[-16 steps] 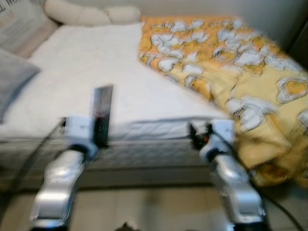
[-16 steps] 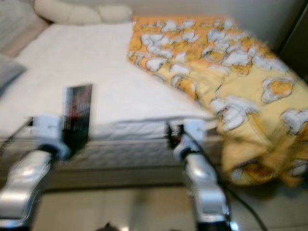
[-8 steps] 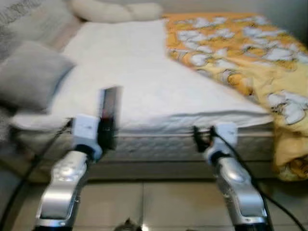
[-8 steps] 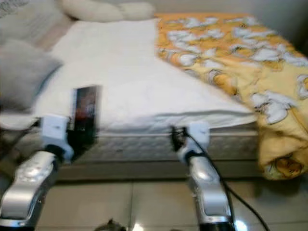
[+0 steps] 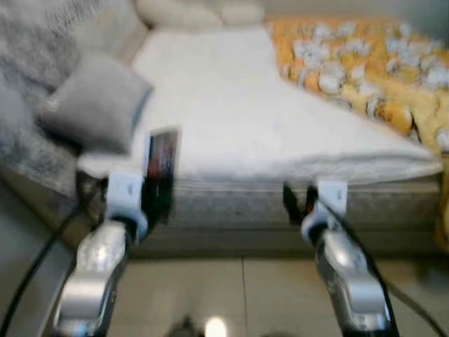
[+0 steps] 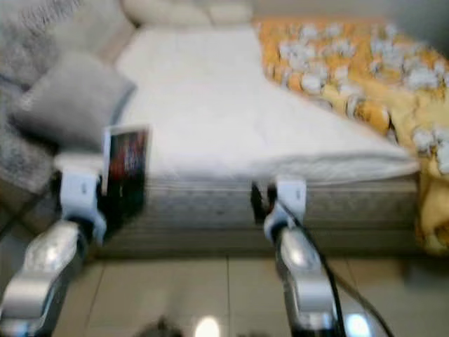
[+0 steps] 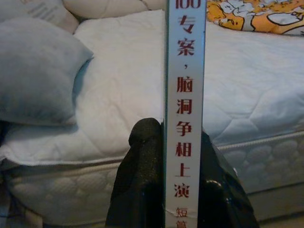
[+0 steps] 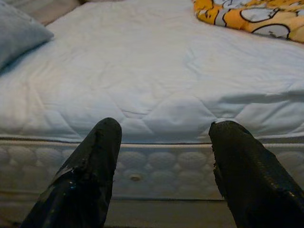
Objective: Clean up the room
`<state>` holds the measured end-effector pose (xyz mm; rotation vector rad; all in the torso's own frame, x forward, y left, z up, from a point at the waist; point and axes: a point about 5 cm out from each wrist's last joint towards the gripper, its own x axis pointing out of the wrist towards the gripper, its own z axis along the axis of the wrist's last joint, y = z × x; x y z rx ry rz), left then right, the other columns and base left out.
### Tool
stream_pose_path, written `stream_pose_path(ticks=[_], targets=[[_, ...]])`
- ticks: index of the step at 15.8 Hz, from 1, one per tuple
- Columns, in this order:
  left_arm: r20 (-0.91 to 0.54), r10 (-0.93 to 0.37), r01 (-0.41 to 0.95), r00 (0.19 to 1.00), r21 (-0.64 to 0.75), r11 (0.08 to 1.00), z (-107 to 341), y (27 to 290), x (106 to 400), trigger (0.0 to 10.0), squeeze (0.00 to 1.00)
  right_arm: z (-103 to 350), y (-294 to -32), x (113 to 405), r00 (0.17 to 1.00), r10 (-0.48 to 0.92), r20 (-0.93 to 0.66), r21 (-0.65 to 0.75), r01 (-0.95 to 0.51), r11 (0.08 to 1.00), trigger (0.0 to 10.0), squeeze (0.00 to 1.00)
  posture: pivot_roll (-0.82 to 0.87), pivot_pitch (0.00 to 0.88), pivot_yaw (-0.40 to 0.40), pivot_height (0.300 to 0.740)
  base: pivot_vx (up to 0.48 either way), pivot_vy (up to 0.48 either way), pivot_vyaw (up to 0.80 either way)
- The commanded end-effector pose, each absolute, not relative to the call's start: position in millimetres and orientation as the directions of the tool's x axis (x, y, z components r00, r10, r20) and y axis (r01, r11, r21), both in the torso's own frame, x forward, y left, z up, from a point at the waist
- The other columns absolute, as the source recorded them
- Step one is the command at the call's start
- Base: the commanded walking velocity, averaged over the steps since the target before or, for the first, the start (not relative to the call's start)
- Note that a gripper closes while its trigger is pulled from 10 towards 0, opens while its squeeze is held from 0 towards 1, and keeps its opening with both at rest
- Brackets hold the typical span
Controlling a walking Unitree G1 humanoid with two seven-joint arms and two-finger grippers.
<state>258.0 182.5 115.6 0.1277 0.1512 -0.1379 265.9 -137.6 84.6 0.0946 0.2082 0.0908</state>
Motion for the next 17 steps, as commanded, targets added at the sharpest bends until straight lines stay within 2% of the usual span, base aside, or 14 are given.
stream_pose_path(ticks=[1, 5, 17], targets=[[-0.092, -0.094, 0.105, 0.991, 0.126, 0.986, 130.0, 189.2, 262.2, 10.0, 0.00, 91.1, -133.1, 268.2, 0.978, 0.111, -0.175, 0.108, -0.093, 0.990, 10.0, 0.00, 0.01, 0.000, 0.015, 0.740, 0.000, 0.000, 0.00], [-0.087, -0.099, 0.109, 0.991, 0.125, 0.986, 131.4, 190.0, 264.0, 10.0, 0.00, 91.3, -130.5, 269.1, 0.974, 0.129, -0.185, 0.109, -0.110, 0.988, 10.0, 0.00, 0.01, 0.000, 0.012, 0.740, 0.000, 0.000, 0.00], [-0.073, -0.102, 0.111, 0.992, 0.133, 0.985, 133.7, 192.0, 267.3, 10.0, 0.00, 93.5, -127.2, 274.7, 0.979, 0.132, -0.157, -0.010, -0.135, 0.991, 10.0, 0.00, 0.02, 0.000, 0.009, 0.740, 0.321, 0.000, 0.00]])
